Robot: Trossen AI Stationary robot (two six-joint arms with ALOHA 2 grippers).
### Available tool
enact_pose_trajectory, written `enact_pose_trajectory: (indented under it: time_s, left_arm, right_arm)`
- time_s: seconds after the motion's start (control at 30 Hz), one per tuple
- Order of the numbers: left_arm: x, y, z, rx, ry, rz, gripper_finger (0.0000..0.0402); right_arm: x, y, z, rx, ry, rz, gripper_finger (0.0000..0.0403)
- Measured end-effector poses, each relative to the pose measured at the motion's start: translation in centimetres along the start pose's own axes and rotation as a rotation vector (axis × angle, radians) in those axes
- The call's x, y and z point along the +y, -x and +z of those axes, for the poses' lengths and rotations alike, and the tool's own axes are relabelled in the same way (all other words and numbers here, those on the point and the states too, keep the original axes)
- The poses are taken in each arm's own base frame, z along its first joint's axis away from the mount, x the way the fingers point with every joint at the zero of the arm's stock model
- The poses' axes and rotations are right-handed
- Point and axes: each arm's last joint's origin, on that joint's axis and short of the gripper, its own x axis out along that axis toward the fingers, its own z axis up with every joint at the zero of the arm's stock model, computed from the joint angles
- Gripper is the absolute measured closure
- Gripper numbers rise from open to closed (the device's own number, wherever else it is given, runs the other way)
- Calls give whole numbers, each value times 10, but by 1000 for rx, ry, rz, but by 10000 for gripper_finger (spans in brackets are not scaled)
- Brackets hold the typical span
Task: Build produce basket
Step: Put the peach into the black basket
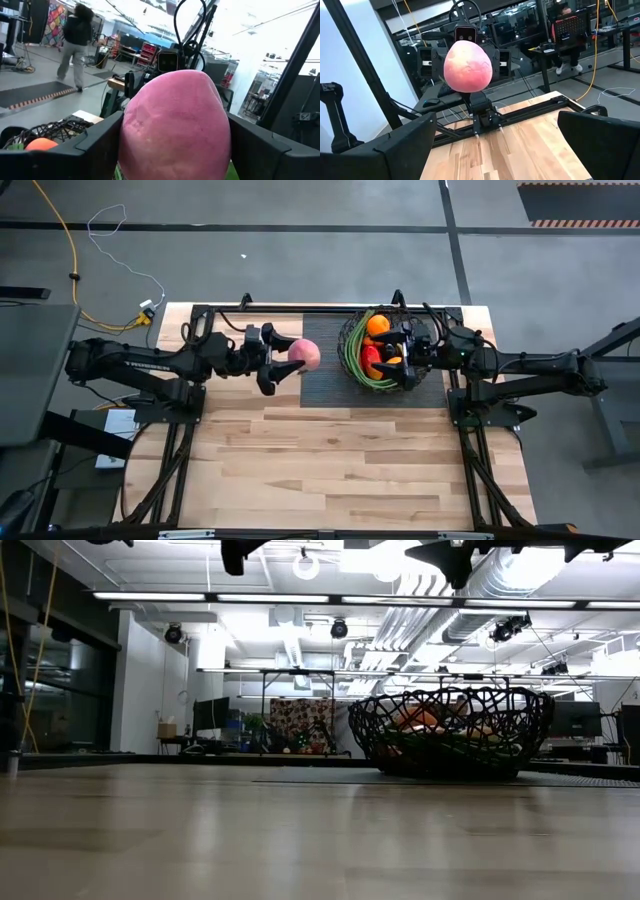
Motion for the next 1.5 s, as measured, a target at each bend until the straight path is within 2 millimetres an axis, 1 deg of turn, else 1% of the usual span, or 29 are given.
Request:
enact_pose_trajectory:
  time_s: [0.2, 0.27, 0.33, 0.4, 0.53, 0.63, 0.73, 0.83, 0.97, 1.13, 1.2, 1.3, 1.5]
  left_arm:
    - [0, 0, 0, 0, 12, 4, 108]
    - [0, 0, 0, 0, 28, 4, 108]
    - [0, 0, 0, -1, 72, 8, 108]
    - [1, -3, -1, -1, 157, 27, 108]
    - [5, -13, -2, 3, 380, 51, 108]
    - [9, -25, -1, 15, 572, 45, 108]
    - [14, -36, 0, 54, 666, 6, 108]
    - [18, -43, 2, 80, 696, -23, 108]
    - [21, -49, 0, 99, 699, -27, 108]
    - [22, -50, -1, 98, 714, -25, 108]
    - [22, -50, -1, 103, 730, -29, 108]
    - [19, -51, -2, 126, 745, -58, 108]
    - [15, -53, -10, 189, 792, -92, 108]
  right_arm:
    - [0, 0, 0, 0, 5, 0, 4]
    - [0, 0, 0, 1, 31, 0, 4]
    - [-1, -1, 0, -2, 77, -19, 4]
    - [-2, -4, 1, 4, 117, -55, 4]
    - [0, -21, 10, 70, 239, -92, 4]
    - [3, -40, 12, 150, 355, -87, 4]
    - [9, -59, 15, 203, 444, -63, 4]
    - [13, -76, 18, 223, 480, -46, 4]
    - [21, -92, 27, 203, 488, -21, 4]
    - [29, -98, 32, 194, 525, 16, 4]
    - [30, -101, 30, 200, 546, 23, 4]
    - [28, -110, 20, 229, 547, 16, 4]
    - [28, -123, 14, 171, 547, 28, 4]
